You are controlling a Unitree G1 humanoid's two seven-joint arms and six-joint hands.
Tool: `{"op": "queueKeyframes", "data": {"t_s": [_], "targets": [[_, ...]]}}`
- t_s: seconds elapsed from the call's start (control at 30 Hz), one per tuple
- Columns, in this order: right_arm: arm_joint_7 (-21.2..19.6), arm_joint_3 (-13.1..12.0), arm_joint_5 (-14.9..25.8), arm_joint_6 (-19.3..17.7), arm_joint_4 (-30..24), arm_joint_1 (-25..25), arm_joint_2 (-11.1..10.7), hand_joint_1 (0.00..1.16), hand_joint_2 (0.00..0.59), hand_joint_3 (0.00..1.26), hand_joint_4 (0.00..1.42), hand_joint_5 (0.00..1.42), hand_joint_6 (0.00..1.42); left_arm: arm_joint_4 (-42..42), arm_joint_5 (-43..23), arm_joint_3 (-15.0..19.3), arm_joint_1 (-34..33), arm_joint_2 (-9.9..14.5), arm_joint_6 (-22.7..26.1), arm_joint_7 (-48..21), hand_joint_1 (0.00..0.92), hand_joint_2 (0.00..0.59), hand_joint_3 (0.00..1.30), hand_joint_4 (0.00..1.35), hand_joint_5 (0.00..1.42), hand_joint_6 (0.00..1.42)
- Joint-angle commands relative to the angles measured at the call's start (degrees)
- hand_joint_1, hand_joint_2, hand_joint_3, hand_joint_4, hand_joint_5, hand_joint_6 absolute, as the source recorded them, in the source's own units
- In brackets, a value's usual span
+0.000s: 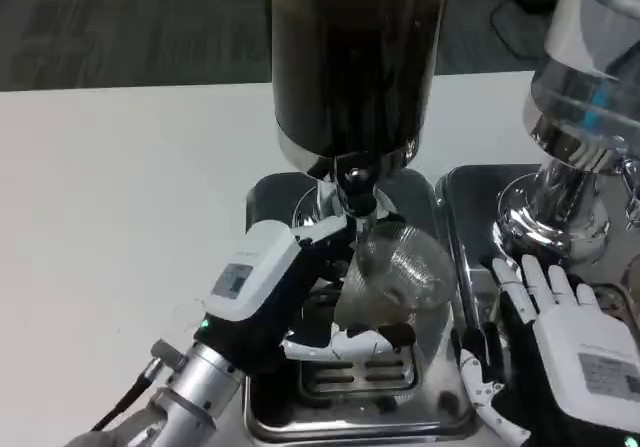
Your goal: Grasp the cup under the faucet to collect the drink, then remove the cup.
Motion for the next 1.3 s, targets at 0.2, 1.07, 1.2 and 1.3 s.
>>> {"op": "queueKeyframes", "data": {"t_s": [0.2, 1.07, 1.2, 1.3], "targets": [[-0.2, -0.5, 1.0, -0.6, 0.5, 0.1, -0.4, 0.35, 0.515, 0.08, 0.0, 0.0, 0.0, 0.5, -0.1, -1.8, 2.1, 2.5, 0.9, 4.1, 0.511, 0.186, 0.34, 0.33, 0.6, 0.52], [0.7, -0.6, 2.5, -1.5, 0.1, 0.6, -2.0, 0.35, 0.509, 0.07, 0.0, 0.0, 0.0, -6.5, -1.4, 0.5, 7.9, 5.3, 5.1, 6.0, 0.224, 0.085, 0.09, 0.13, 0.44, 0.31], [1.0, -0.6, 2.7, -1.5, 0.2, 0.4, -2.4, 0.36, 0.507, 0.07, 0.0, 0.0, 0.0, -8.7, -1.9, 1.4, 9.0, 6.0, 5.6, 5.7, 0.219, 0.084, 0.08, 0.12, 0.44, 0.31], [1.3, -0.6, 2.7, -1.8, 0.2, -0.2, -2.7, 0.36, 0.507, 0.07, 0.0, 0.0, 0.0, -9.9, -2.8, 2.5, 10.2, 7.0, 5.4, 5.2, 0.183, 0.083, 0.07, 0.12, 0.44, 0.32]]}}
